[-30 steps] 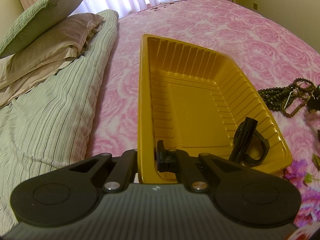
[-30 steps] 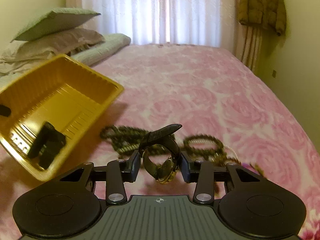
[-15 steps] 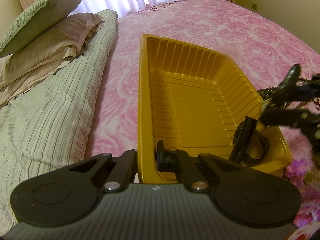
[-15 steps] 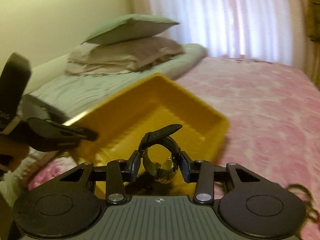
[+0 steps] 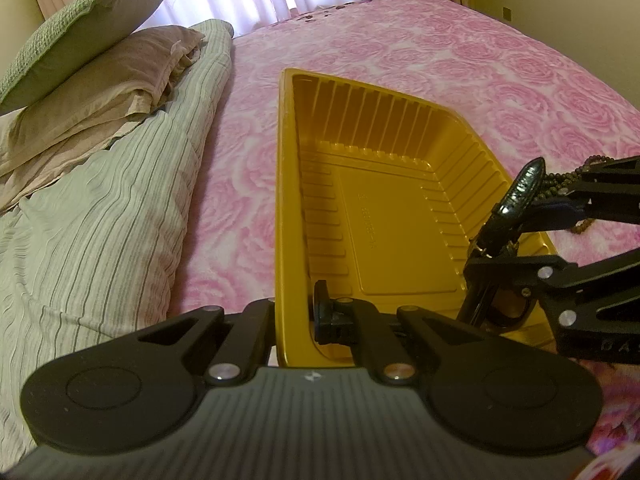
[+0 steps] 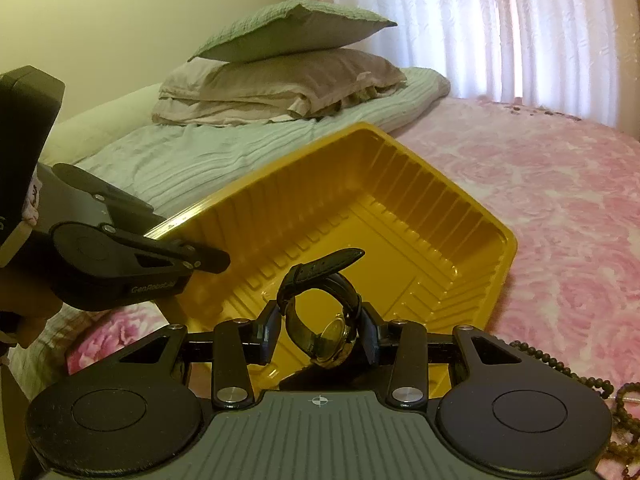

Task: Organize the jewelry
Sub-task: 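Grasp the black-strap watch with the right gripper and drop it into the tray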

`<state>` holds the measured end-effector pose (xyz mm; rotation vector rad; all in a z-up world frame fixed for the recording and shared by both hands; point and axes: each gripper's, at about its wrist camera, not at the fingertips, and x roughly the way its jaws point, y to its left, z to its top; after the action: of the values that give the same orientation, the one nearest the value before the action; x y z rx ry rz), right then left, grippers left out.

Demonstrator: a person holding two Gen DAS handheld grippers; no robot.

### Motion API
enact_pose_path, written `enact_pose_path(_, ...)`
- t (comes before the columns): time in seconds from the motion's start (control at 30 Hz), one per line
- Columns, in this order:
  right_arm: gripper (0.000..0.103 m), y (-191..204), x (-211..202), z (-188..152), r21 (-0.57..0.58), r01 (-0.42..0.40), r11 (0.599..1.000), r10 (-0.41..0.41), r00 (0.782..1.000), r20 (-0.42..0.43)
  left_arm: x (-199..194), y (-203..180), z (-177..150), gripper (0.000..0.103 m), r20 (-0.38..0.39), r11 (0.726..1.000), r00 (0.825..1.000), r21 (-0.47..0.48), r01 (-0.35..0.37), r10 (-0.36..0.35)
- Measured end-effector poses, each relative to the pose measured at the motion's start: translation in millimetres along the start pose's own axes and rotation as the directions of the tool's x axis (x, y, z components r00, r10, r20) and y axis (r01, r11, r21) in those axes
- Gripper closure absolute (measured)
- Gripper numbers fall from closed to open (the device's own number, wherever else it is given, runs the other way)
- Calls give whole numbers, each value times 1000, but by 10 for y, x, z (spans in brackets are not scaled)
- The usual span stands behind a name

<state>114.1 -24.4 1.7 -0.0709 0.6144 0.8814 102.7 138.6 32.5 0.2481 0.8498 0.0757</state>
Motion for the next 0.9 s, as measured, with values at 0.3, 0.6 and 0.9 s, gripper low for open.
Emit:
enact_pose_path(0.3, 21, -17, -69, 19, 9, 29, 1000, -30, 998, 53, 0, -7, -5, 100, 0, 1000, 1000, 0, 1, -1)
enact_pose_path(0.6, 21, -453, -452, -274, 158, 160, 974, -171, 984, 56, -12, -30, -36, 100, -5, 1000, 1000, -1, 2, -2)
enact_pose_path(0.9, 21, -1109, -967, -915, 339, 404, 850, -408, 911, -63, -10, -7, -24, 100, -5, 1000, 1000, -2, 4, -4)
